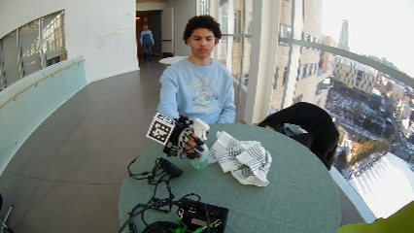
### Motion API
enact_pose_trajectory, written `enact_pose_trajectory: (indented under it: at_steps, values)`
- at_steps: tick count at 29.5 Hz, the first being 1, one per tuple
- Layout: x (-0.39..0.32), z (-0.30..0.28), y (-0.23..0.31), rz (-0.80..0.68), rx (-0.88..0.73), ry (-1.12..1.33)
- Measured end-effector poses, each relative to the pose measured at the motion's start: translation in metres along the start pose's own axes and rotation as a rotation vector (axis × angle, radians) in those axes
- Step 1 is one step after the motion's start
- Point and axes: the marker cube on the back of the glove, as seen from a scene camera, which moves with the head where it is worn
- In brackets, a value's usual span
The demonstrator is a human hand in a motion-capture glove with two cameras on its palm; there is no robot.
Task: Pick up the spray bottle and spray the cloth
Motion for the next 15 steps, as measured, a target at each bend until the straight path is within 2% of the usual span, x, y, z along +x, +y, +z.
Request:
enact_pose_trajectory:
  at_steps: [9, 15]
  values:
    - [-0.042, -0.03, 0.019, -0.194, -0.168, 0.114]
    - [-0.049, -0.028, 0.007, -0.131, -0.32, 0.174]
